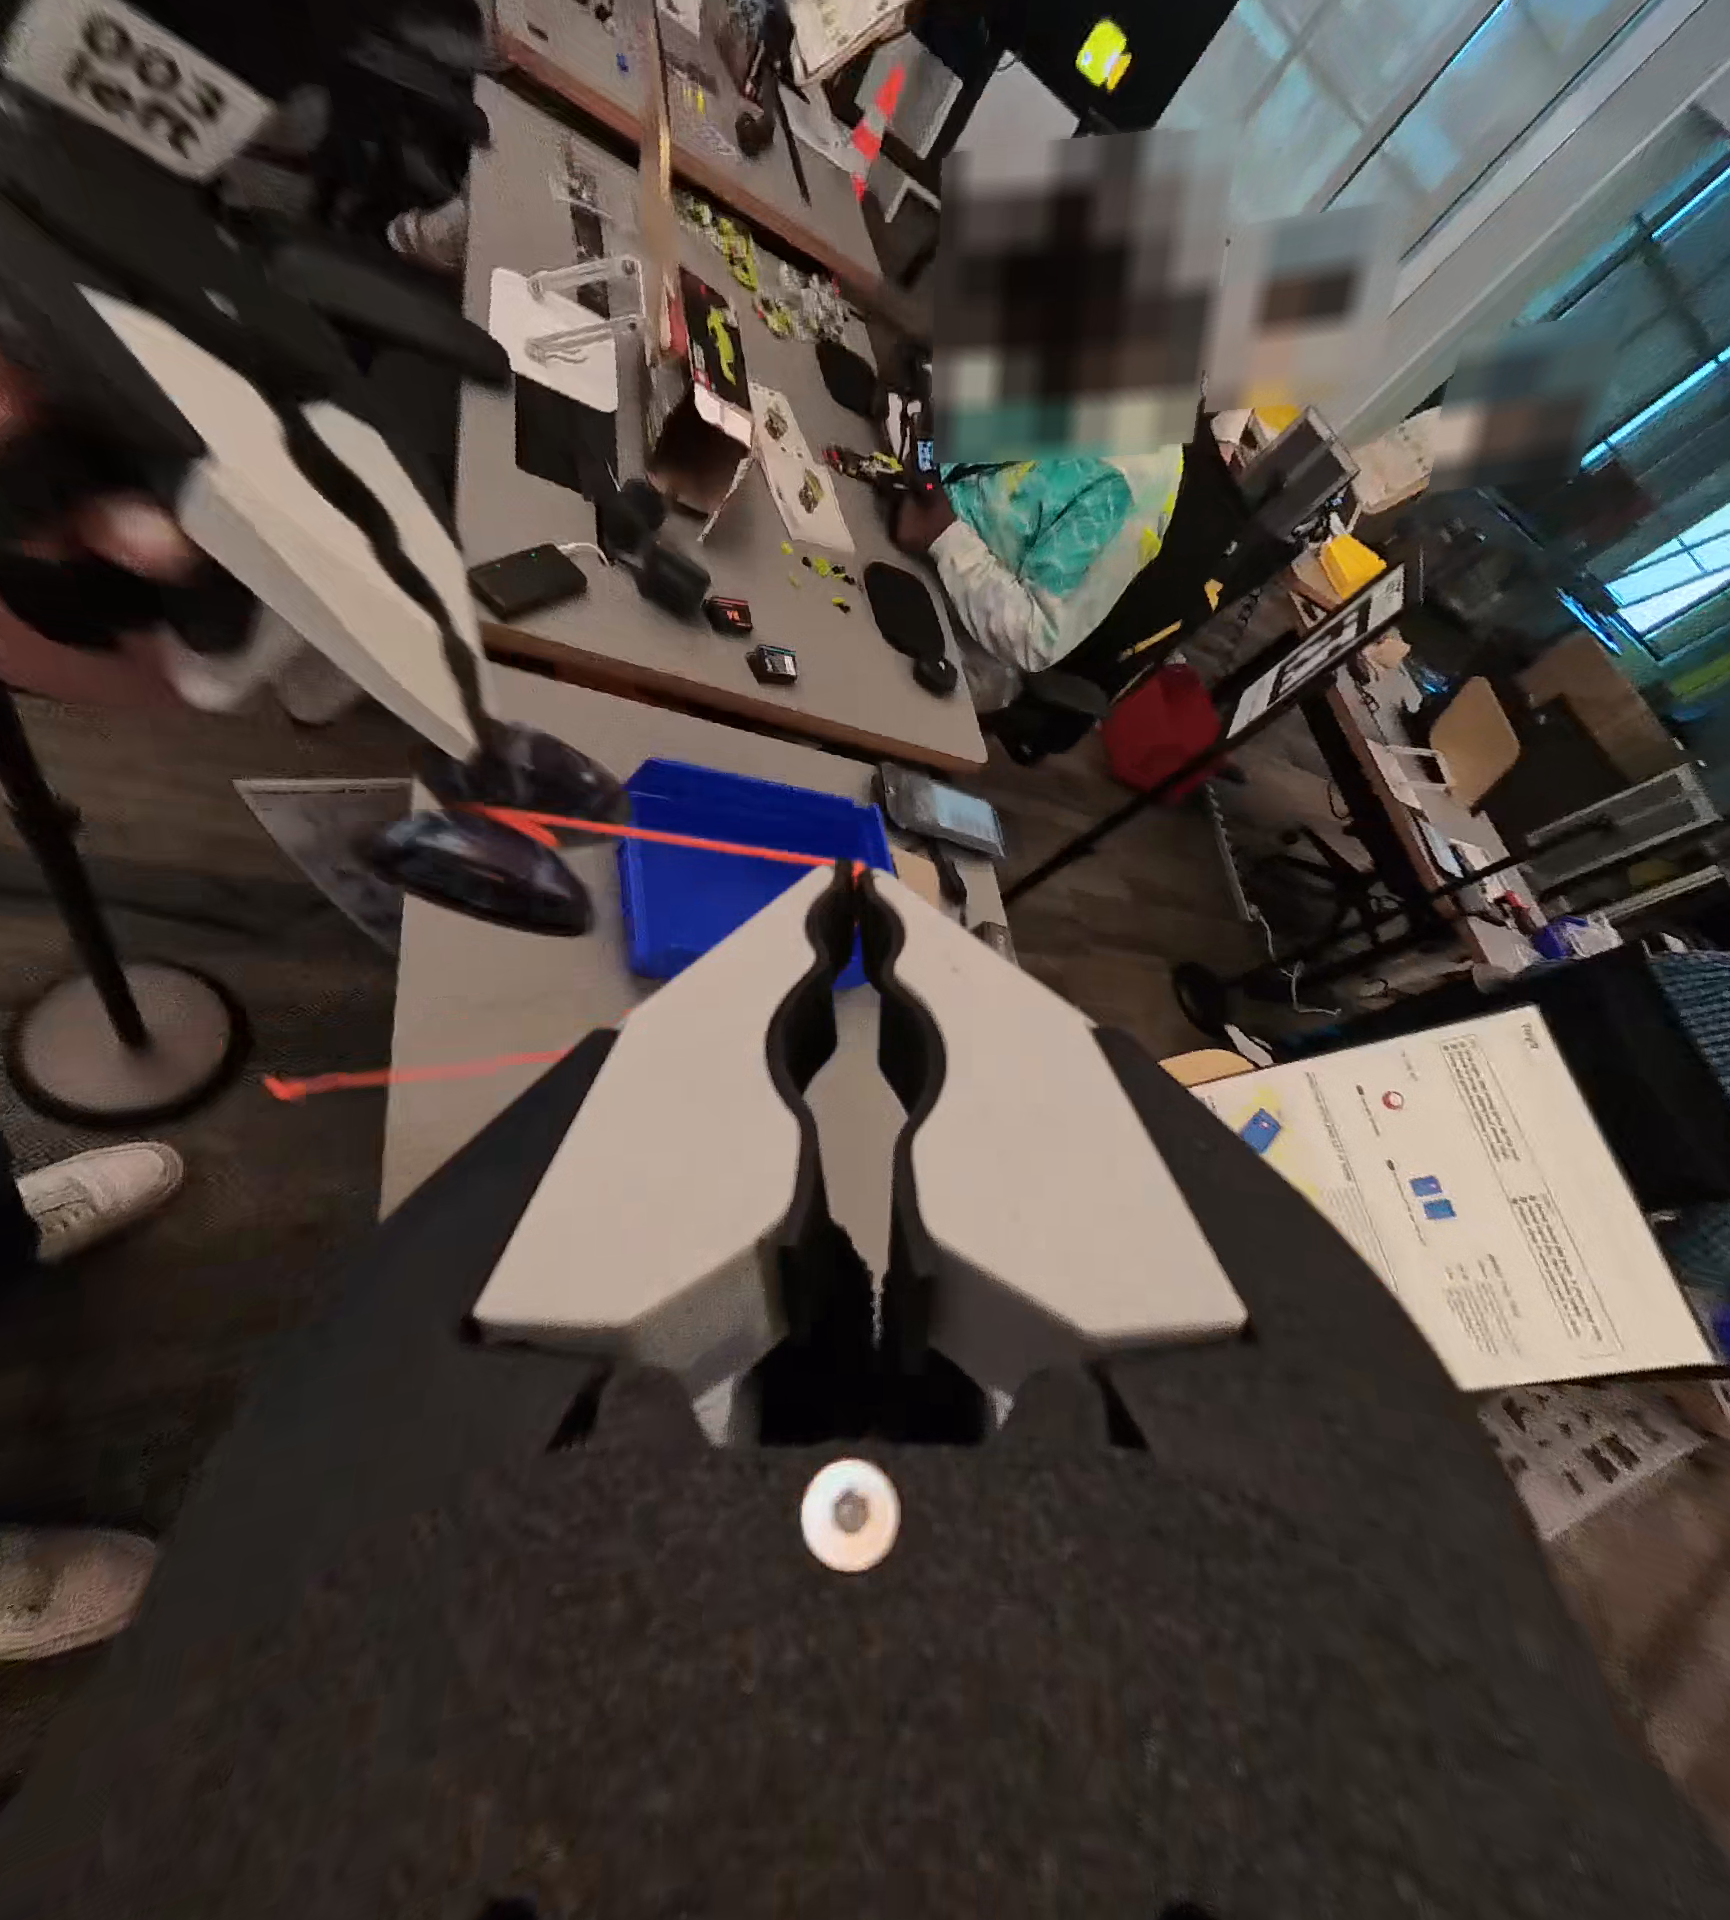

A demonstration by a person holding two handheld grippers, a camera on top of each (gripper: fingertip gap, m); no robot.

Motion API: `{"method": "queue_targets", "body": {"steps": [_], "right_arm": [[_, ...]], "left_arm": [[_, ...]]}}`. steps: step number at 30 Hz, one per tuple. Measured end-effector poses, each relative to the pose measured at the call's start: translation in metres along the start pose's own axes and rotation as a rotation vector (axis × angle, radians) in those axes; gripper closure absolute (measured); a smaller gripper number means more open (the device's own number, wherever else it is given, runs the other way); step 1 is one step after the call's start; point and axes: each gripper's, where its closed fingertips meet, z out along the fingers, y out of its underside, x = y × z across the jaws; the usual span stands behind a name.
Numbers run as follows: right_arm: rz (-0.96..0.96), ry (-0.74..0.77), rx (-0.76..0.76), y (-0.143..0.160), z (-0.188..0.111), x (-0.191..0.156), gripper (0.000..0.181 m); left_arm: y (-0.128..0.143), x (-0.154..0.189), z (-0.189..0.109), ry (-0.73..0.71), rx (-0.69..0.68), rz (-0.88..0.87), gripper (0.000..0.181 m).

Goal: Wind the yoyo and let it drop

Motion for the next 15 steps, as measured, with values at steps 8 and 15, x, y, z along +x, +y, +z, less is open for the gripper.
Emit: {"method": "queue_targets", "body": {"steps": [8,15], "right_arm": [[0.241,-0.143,0.083,0.071,0.057,-0.046,0.181],[0.393,-0.008,0.383,0.029,0.077,-0.114,0.181]], "left_arm": [[-0.019,0.020,0.005,0.175,0.162,-0.273,0.181],[-0.038,-0.013,0.011,0.104,0.211,-0.267,0.181]]}}
